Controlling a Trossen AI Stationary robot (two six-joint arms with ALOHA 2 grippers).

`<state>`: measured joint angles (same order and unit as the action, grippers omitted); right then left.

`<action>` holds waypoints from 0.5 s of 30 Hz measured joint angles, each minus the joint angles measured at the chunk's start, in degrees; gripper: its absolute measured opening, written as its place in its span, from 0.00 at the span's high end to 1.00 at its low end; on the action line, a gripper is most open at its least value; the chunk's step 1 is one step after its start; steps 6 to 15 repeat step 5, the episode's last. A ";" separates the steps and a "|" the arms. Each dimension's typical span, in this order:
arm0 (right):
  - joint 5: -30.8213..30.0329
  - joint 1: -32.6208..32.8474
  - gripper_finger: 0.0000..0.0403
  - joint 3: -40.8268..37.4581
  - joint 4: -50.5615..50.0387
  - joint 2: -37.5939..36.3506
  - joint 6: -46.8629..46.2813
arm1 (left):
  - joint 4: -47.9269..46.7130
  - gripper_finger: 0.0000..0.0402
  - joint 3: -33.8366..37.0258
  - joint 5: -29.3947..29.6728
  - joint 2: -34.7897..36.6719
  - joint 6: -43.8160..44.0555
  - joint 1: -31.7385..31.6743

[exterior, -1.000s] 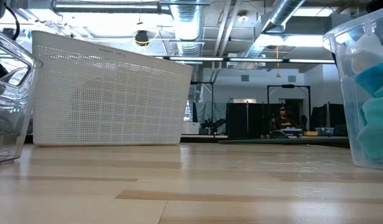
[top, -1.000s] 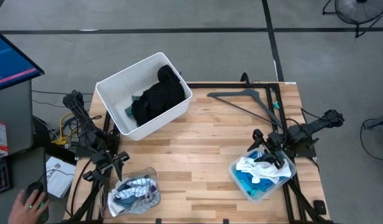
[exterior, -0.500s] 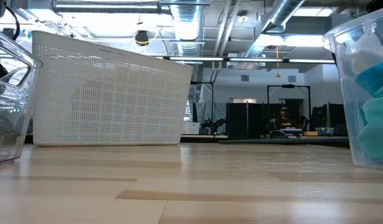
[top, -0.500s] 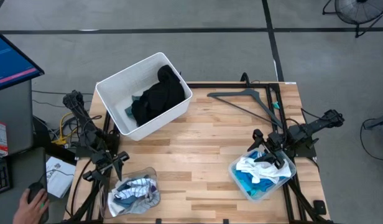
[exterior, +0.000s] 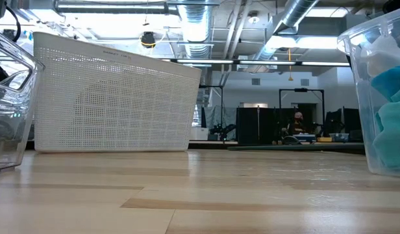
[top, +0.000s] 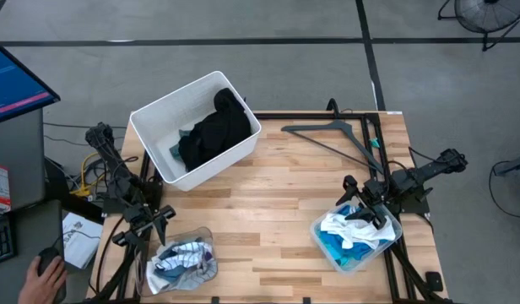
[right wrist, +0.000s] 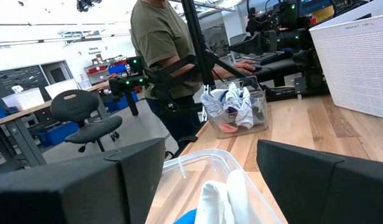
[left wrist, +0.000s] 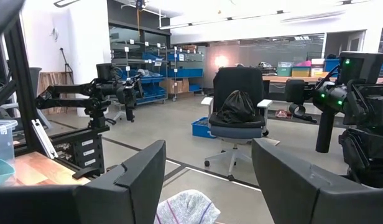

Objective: Pick & Place Cloths
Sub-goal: Return to Home Position

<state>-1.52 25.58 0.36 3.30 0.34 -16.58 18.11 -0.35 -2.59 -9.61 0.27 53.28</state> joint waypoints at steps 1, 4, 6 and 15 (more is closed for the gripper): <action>0.00 0.01 0.38 0.00 -0.01 0.00 0.00 | 0.00 0.44 0.01 0.00 0.00 0.00 0.00; 0.00 0.00 0.38 0.00 -0.01 0.00 0.00 | 0.00 0.44 -0.01 0.00 0.00 -0.01 0.00; 0.00 0.00 0.38 0.00 0.02 -0.01 0.00 | 0.00 0.44 0.00 0.00 0.00 -0.01 0.00; 0.00 0.00 0.38 0.00 0.02 -0.01 0.00 | 0.00 0.44 0.00 0.00 0.00 -0.01 0.00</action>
